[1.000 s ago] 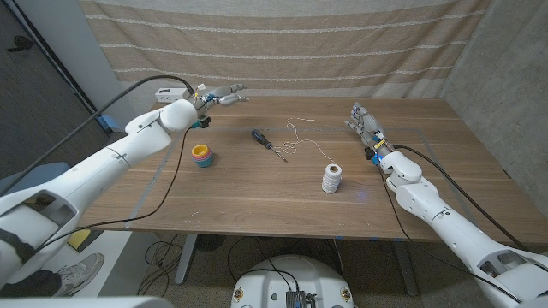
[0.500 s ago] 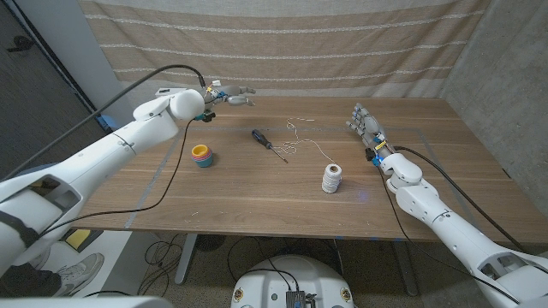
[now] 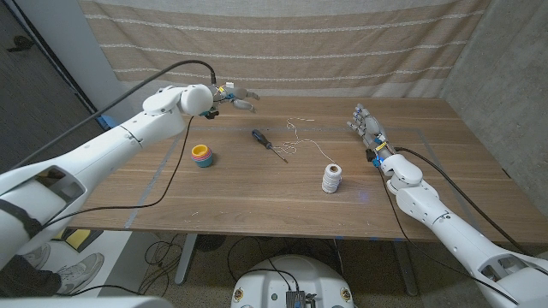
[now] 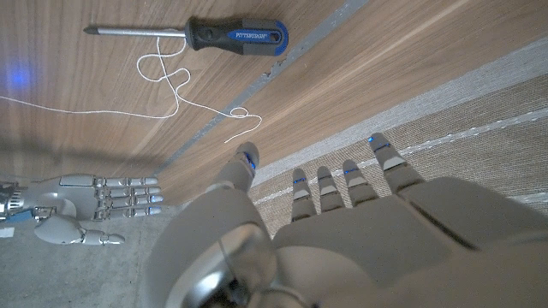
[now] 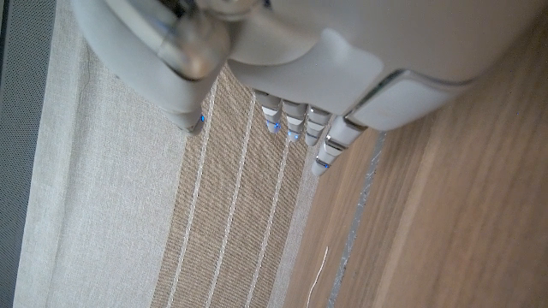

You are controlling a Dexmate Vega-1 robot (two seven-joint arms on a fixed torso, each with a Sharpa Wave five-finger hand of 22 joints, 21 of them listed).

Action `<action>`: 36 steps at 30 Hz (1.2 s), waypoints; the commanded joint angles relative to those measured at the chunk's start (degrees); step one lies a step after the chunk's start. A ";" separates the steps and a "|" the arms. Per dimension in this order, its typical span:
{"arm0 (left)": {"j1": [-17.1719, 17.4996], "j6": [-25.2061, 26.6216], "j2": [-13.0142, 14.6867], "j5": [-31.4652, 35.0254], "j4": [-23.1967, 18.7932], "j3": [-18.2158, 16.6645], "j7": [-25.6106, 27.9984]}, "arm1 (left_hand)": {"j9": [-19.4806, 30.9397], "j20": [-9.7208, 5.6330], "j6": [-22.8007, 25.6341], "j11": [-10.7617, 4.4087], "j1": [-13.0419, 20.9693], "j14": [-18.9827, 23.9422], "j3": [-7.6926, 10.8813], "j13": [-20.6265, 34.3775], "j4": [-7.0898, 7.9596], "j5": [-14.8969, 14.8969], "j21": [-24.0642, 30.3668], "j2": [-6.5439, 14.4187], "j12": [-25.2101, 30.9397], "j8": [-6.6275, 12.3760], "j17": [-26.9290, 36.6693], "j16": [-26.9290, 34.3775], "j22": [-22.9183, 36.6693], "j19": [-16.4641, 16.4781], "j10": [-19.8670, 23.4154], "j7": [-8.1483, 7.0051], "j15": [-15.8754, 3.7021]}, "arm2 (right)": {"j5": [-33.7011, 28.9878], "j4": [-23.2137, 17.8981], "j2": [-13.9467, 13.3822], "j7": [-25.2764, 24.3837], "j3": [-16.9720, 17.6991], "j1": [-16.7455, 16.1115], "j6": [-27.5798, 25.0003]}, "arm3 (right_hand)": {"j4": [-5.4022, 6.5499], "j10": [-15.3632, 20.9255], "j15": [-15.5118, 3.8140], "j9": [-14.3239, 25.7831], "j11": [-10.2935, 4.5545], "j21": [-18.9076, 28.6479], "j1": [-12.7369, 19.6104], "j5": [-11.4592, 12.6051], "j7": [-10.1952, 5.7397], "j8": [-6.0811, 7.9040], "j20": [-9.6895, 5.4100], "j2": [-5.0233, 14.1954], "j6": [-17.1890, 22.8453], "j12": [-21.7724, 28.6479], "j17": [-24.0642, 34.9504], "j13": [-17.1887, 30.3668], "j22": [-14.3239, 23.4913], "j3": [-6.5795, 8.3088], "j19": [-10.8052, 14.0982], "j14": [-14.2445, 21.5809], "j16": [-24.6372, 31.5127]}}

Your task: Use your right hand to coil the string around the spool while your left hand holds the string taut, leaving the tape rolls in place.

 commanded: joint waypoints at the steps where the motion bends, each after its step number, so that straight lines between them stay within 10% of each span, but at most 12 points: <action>1: -1.97 -0.53 -0.78 7.79 -0.51 2.65 -4.79 | 0.07 -6.99 1.93 -0.46 4.98 2.36 -0.10 0.22 -0.74 -0.02 -0.32 -1.61 -0.15 0.45 0.08 -0.07 0.01 1.51 2.35 -0.33 -1.28 | 0.04 -0.21 -0.05 -0.30 0.21 -0.43 0.19 | -0.48 0.35 -0.02 0.13 0.15 0.22 0.70 -0.17 -0.01 0.09 0.13 -0.11 0.11 0.24 0.10 0.24 0.27 0.27 0.26 0.42 0.07; 5: -2.16 -1.17 -1.22 9.32 -0.13 2.95 -5.61 | 0.08 -9.58 3.30 -0.52 7.43 3.59 -0.66 0.23 -0.68 -0.14 -0.50 -2.48 -0.28 0.53 0.09 -0.06 -0.07 2.45 3.30 -0.06 -2.52 | 0.22 -0.28 0.00 -0.41 0.29 -0.57 0.11 | -0.56 0.36 0.00 0.13 0.13 0.21 0.76 -0.20 0.04 0.08 0.13 -0.11 0.10 0.23 0.09 0.25 0.27 0.32 0.27 0.44 0.06; 21: -2.16 -3.24 -2.30 14.72 0.98 3.91 -6.78 | 0.11 -11.22 6.32 -1.03 12.47 5.18 -2.23 0.43 -0.87 -0.41 -1.11 -5.89 0.24 0.78 0.12 -0.14 -0.23 3.91 6.74 -0.56 -4.03 | 0.11 -0.30 -0.16 -0.40 0.38 -0.91 0.50 | -0.69 0.41 0.02 0.14 0.11 0.20 0.72 -0.31 -0.03 0.06 0.17 -0.19 0.14 0.19 0.13 0.25 0.28 0.38 0.30 0.50 0.06; 36: -1.76 -5.98 -3.22 20.79 2.91 5.24 -3.89 | 0.58 -13.35 10.72 -2.60 19.35 13.28 -8.08 1.78 0.30 0.77 -1.80 -12.11 2.43 1.22 0.53 1.27 -0.06 7.40 14.66 0.30 -6.83 | 0.50 -0.47 0.08 -0.78 0.58 -1.23 0.38 | -0.26 0.61 0.11 0.16 0.16 0.19 -0.13 -0.49 -0.28 0.19 0.31 -0.25 0.61 0.20 0.34 0.26 0.29 0.08 0.33 0.58 0.18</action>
